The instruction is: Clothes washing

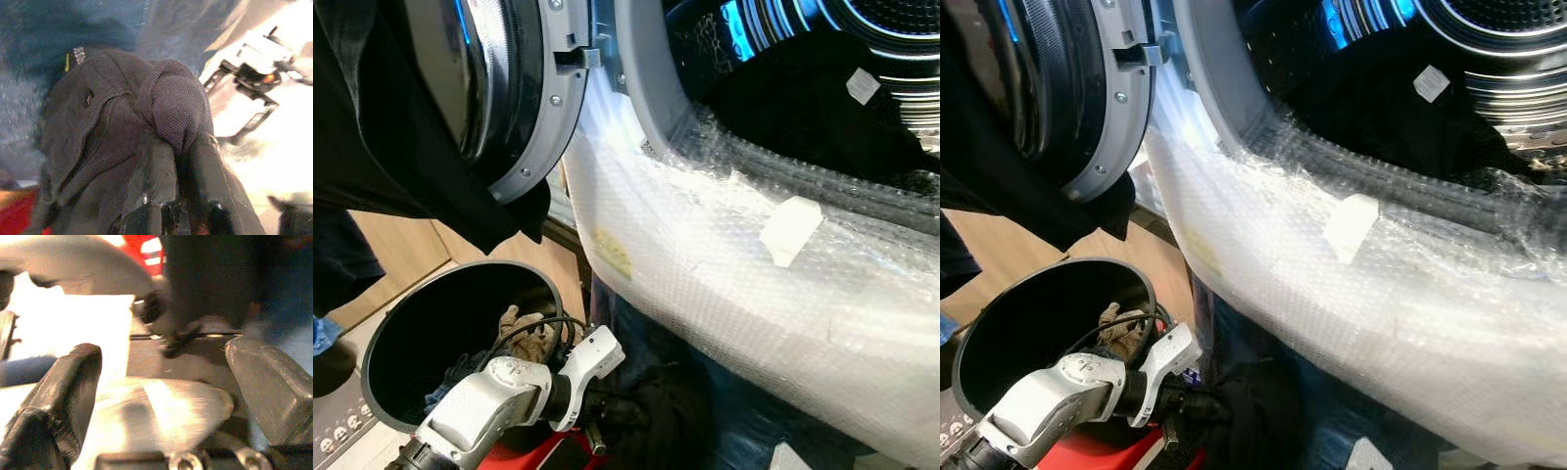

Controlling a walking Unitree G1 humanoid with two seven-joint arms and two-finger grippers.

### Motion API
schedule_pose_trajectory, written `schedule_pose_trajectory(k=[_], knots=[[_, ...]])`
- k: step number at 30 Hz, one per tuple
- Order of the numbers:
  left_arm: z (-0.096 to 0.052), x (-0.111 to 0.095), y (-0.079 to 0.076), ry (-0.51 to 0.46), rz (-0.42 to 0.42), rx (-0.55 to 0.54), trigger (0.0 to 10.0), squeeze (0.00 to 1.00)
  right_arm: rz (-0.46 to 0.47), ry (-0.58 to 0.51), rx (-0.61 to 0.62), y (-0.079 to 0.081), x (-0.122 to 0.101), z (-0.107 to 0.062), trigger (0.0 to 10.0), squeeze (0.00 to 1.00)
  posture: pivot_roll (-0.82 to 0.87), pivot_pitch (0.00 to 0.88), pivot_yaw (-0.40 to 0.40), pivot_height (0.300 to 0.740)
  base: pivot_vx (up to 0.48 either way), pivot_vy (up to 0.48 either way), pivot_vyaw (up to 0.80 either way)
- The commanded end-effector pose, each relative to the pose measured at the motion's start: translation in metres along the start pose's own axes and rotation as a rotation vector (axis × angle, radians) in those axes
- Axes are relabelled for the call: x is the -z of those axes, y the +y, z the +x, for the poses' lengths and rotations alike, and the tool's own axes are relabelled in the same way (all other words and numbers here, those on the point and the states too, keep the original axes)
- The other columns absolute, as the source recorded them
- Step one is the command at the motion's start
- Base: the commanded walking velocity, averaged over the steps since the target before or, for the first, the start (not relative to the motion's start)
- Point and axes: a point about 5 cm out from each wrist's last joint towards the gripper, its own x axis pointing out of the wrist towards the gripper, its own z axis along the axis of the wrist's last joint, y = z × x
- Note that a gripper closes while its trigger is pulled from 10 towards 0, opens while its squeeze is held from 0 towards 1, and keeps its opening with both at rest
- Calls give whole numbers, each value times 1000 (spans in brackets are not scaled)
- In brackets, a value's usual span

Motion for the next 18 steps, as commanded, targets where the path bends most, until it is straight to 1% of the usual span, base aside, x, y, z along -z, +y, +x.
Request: schedule_pose_trajectory(k=[1,3,6,7,9,10,11,12,13,14,15,16,17,18], knots=[[9,1,-6,28,62,61,0,0,-23,-26,-34,8,-7,8,10000,1000,22,92,8,740,0,0,0],[15,0,-11,39,97,106,0,0,-13,-103,-42,13,-20,13,10000,1000,22,95,6,740,0,0,0],[15,0,-11,39,97,106,0,0,-13,-103,-42,13,-20,13,10000,1000,22,95,6,740,0,0,0],[21,-3,-12,35,119,126,0,0,-26,-143,-68,20,-32,15,10000,1000,15,101,6,740,0,0,0],[21,-3,-12,35,119,126,0,0,-26,-143,-68,20,-32,15,10000,1000,15,101,6,740,0,0,0],[24,-4,-12,29,120,125,0,0,-31,-150,-69,22,-35,16,10000,1000,15,101,6,740,0,0,0],[28,-8,-13,12,117,123,0,0,-1,-179,-37,19,-42,17,10000,1000,6,101,6,740,0,0,0],[28,-8,-13,12,117,123,0,0,-1,-179,-37,19,-42,17,10000,1000,6,101,6,740,0,0,0],[33,-11,-13,0,114,113,0,0,12,-212,-16,18,-48,19,10000,1000,3,103,3,740,0,0,0],[37,-15,-14,-15,112,111,0,0,8,-241,-17,20,-55,20,10000,1000,5,101,1,740,0,0,0],[37,-15,-14,-15,112,111,0,0,8,-241,-17,20,-55,20,10000,1000,5,101,1,740,0,0,0],[42,-18,-17,-31,116,116,0,0,4,-265,-14,23,-60,21,10000,1000,2,108,1,740,0,0,0],[42,-18,-17,-31,116,116,0,0,4,-265,-14,23,-60,21,10000,1000,2,108,1,740,0,0,0],[46,-20,-20,-46,114,122,0,0,-8,-278,-17,26,-62,21,10000,1000,3,109,1,740,0,0,0]])
